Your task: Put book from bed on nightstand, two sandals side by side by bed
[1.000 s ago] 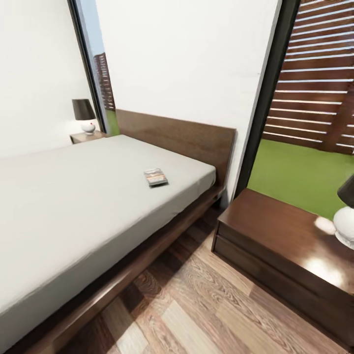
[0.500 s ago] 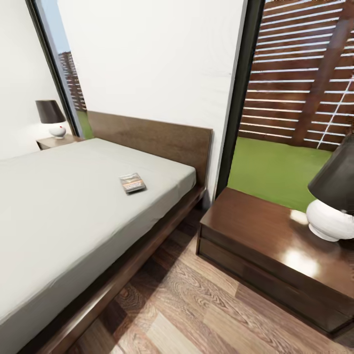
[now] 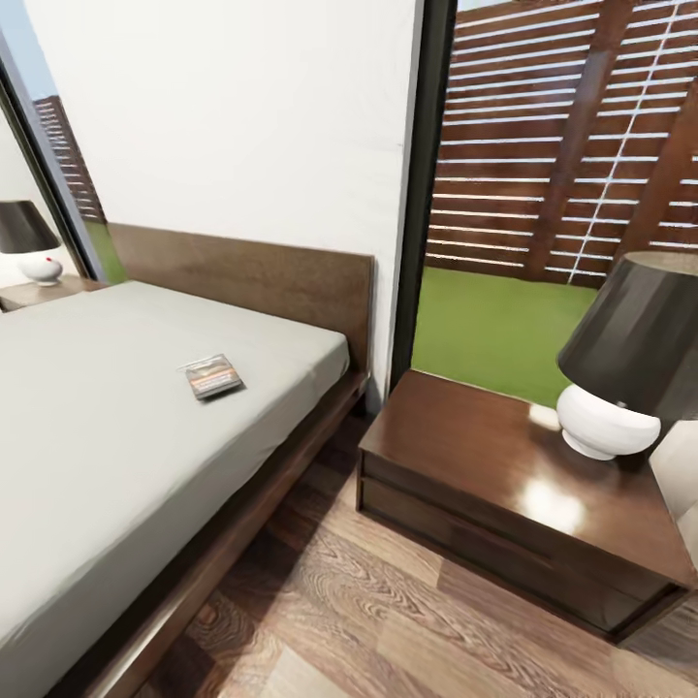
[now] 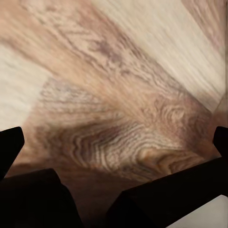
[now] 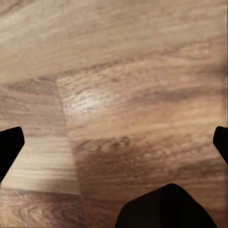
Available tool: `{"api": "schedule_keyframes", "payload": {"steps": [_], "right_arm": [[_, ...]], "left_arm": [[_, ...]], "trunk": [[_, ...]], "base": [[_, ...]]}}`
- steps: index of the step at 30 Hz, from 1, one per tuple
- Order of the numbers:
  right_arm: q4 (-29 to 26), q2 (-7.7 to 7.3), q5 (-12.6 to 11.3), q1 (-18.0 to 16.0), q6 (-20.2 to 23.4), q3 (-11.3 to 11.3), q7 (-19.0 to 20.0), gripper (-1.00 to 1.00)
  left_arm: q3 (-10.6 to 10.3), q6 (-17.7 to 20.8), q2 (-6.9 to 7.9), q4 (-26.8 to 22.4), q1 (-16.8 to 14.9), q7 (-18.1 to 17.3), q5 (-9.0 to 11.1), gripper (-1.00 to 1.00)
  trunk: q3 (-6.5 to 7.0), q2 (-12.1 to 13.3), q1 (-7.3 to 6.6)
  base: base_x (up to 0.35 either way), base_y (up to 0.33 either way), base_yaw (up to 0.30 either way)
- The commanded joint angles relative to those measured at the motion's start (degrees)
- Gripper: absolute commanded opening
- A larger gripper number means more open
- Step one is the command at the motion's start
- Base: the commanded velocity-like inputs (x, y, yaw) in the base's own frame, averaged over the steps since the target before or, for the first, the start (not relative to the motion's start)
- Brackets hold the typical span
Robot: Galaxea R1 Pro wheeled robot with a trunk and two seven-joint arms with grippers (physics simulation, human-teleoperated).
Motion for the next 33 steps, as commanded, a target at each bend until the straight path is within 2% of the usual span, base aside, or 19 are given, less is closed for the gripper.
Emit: {"api": "schedule_keyframes", "payload": {"steps": [1,33], "right_arm": [[0.2,0.01,-0.62,-0.09,0.26,0.32,0.38,1.0],[0.2,1.02,-0.7,-0.09,0.26,0.15,0.36,1.0]], "left_arm": [[-0.37,0.54,0.03,-0.09,0.01,-0.2,0.61,1.0],[-0.51,0.5,0.11,-0.09,0.01,-0.2,0.52,1.0]], "trunk": [[-0.05,-0.02,0.0],[-0.05,-0.02,0.0]], "base": [[0.1,0.0,-0.263],[0.015,0.0,-0.262]]}}
